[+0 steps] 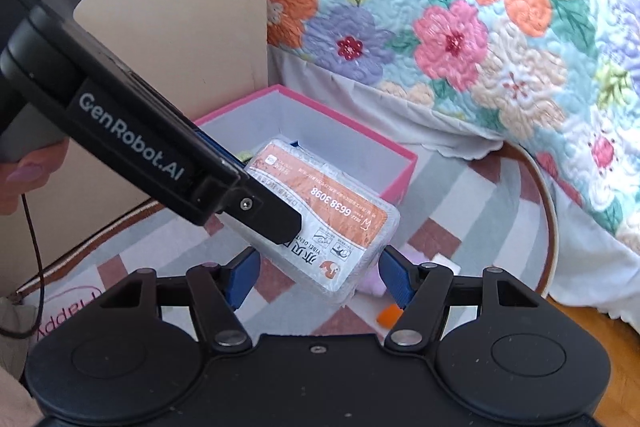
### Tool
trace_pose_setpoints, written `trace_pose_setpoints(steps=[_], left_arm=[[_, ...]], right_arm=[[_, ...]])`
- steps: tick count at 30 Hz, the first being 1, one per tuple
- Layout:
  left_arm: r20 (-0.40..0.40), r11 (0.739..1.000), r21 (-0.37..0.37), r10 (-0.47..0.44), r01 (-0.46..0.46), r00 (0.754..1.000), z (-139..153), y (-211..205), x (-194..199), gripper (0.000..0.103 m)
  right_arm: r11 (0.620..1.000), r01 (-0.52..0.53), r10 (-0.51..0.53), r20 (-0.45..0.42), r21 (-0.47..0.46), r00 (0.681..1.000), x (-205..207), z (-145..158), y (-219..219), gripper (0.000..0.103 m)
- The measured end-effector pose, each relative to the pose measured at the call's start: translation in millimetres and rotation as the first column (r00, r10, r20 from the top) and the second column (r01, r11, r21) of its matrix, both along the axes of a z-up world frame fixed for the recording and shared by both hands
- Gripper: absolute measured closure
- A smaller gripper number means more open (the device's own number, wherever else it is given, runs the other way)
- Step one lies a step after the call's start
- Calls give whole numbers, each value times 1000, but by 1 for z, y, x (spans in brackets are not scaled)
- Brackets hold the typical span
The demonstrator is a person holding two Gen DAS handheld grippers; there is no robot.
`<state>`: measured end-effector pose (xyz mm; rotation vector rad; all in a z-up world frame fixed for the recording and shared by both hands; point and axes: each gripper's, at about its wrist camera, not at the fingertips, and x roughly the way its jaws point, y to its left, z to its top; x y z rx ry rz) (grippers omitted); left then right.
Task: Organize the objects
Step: 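Carry the clear plastic box with the left tool over the pink box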
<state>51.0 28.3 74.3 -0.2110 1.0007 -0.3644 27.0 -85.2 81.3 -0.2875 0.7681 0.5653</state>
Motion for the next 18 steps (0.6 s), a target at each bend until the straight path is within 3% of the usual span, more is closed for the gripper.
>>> trace_pose_setpoints(steps=[7, 9, 18], left_arm=[[5, 998, -9, 63, -63, 998, 11, 31, 17, 52], [6, 996, 12, 85, -85, 996, 11, 39, 26, 52], [-57, 987, -13, 158, -159, 986, -16, 70, 73, 52]], right_arm=[[999, -33, 33, 2, -13, 999, 30, 10, 20, 35], [998, -57, 57, -7, -40, 998, 40, 10, 28, 39], [997, -60, 57, -72, -41, 996, 93, -12, 46, 40]])
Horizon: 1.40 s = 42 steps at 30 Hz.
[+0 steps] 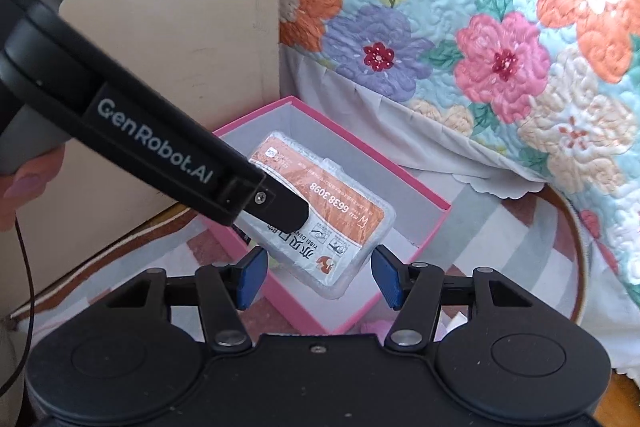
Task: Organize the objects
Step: 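Carry the clear plastic box with the left tool over the pink box, then lower the plastic box into the pink box onto the packet and open the left tool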
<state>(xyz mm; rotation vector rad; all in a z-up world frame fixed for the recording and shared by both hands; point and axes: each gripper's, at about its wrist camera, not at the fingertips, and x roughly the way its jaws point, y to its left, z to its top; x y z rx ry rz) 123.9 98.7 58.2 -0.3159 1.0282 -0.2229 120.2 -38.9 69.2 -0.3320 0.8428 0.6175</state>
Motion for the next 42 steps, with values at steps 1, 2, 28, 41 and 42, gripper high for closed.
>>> trace_pose_setpoints(steps=[1, 2, 28, 41, 42], left_arm=[[-16, 1000, -13, 7, -7, 1000, -6, 4, 7, 52], [-28, 1000, -25, 14, -14, 1000, -11, 8, 13, 52], [-109, 992, 17, 130, -128, 986, -112, 79, 107, 52], [-99, 991, 65, 127, -121, 987, -144, 79, 110, 55], [-92, 992, 84, 105, -97, 990, -145, 76, 109, 55]], right_arm=[[1000, 4, -4, -10, 1, 1000, 6, -5, 2, 40], [1000, 7, -7, -15, -2, 1000, 11, -10, 3, 40], [980, 128, -89, -234, 154, 968, 122, -112, 52, 44], [976, 179, -134, -303, 127, 943, 136, -143, 66, 48], [975, 184, -139, -308, 122, 941, 136, -144, 67, 48]])
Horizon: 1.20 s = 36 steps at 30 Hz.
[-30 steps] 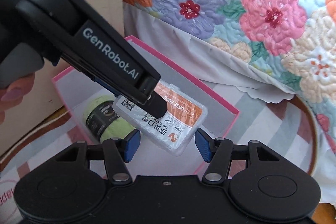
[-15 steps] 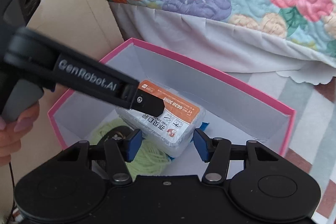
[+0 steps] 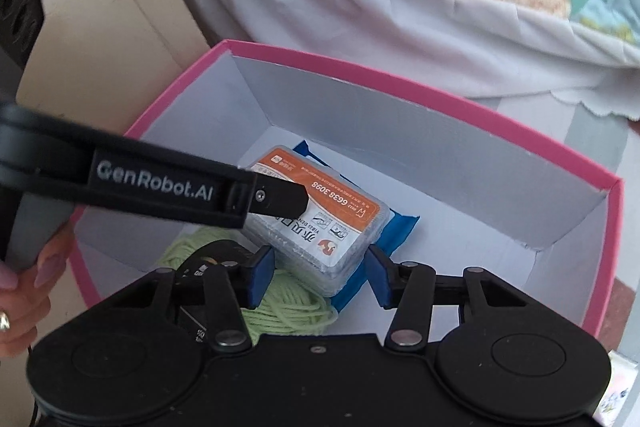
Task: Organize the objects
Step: 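Lower the plastic box into the pink box onto the packet and open the left tool, then withdraw the left tool from the pink box toward the orange sponge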
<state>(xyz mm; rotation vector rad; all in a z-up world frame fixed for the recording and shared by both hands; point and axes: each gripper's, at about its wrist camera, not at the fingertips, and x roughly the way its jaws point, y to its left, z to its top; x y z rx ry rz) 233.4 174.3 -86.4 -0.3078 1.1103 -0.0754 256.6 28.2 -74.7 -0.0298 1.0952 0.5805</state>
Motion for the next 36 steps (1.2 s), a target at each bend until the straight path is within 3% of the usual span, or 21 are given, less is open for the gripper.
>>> trace_pose_setpoints(steps=[5, 11, 17, 25, 28, 33, 36], left_arm=[[28, 996, 80, -52, 49, 998, 0, -12, -4, 55], [16, 998, 51, -40, 39, 999, -2, -13, -6, 56], [7, 997, 74, -38, 38, 999, -7, -20, -9, 58], [19, 989, 133, -59, 56, 998, 3, -30, -15, 64], [5, 995, 90, -34, 33, 999, 9, -28, -18, 64], [16, 994, 109, -21, 19, 1000, 31, -34, -33, 64], [33, 1000, 1, -12, 12, 999, 41, -33, -48, 64]], right_arm=[[1000, 17, -17, -37, 3, 999, 4, -3, 0, 48], [1000, 12, -12, -46, -1, 999, 4, -3, -1, 47], [992, -73, 82, 82, -106, 993, -25, 20, -8, 47], [997, -82, 83, 135, -13, 987, -53, 59, -38, 47], [994, -108, 112, 161, -31, 981, -58, 66, -36, 47], [992, -122, 118, 173, 11, 978, -67, 78, -46, 47], [991, -133, 128, 193, 16, 973, -76, 87, -51, 47]])
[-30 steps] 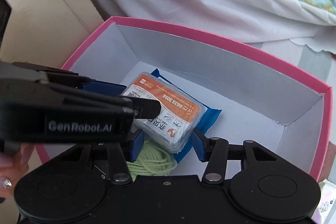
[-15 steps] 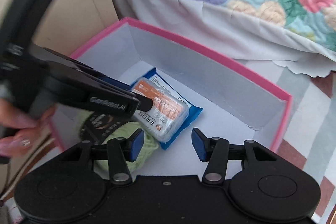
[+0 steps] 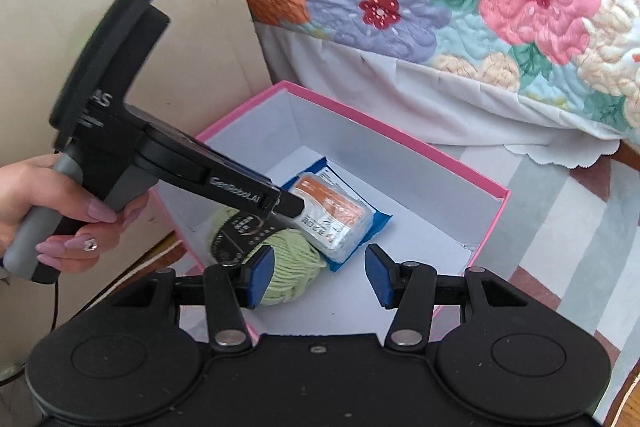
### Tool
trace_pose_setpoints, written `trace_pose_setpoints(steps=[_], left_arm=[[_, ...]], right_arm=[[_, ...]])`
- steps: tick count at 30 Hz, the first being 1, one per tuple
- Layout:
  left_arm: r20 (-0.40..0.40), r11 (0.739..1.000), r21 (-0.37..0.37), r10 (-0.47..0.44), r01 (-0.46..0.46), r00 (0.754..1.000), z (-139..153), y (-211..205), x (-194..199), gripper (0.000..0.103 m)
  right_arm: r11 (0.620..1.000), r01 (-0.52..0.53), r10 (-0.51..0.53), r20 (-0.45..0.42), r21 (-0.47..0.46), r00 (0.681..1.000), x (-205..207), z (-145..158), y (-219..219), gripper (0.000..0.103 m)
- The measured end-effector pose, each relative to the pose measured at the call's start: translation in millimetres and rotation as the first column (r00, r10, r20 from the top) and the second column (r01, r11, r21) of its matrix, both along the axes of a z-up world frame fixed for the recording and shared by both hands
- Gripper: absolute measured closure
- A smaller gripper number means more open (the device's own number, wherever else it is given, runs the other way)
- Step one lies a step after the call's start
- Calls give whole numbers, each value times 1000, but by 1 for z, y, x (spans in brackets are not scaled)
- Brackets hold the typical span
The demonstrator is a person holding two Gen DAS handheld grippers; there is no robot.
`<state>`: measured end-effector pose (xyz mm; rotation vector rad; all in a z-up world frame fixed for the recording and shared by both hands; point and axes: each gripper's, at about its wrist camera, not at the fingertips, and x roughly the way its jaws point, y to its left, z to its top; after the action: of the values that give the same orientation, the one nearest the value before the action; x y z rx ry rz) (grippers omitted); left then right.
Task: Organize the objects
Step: 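Withdraw the left tool from the pink box toward the orange sponge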
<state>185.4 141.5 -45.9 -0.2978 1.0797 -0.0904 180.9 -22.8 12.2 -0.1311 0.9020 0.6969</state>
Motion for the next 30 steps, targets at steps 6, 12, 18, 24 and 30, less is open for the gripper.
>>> trace_pose_setpoints(steps=[6, 12, 18, 24, 30], left_arm=[[21, 996, 91, -16, 14, 1000, 18, -17, -29, 63], [59, 992, 122, -14, 7, 998, 40, -28, -51, 60], [51, 990, 140, 13, -20, 999, 63, -31, -75, 55], [5, 990, 143, -4, 3, 1000, 77, -41, -102, 51], [-4, 993, 117, -6, 7, 1000, 93, -50, -124, 48]], right_arm=[[999, -30, 31, 31, -23, 999, -17, 12, -7, 47], [998, -33, 34, -24, 53, 999, -31, 21, -16, 47], [997, -62, 63, 1, 49, 998, -52, 39, -28, 47], [996, -90, 89, 40, 26, 995, -72, 57, -40, 46], [993, -115, 115, 61, 3, 992, -93, 69, -49, 46]])
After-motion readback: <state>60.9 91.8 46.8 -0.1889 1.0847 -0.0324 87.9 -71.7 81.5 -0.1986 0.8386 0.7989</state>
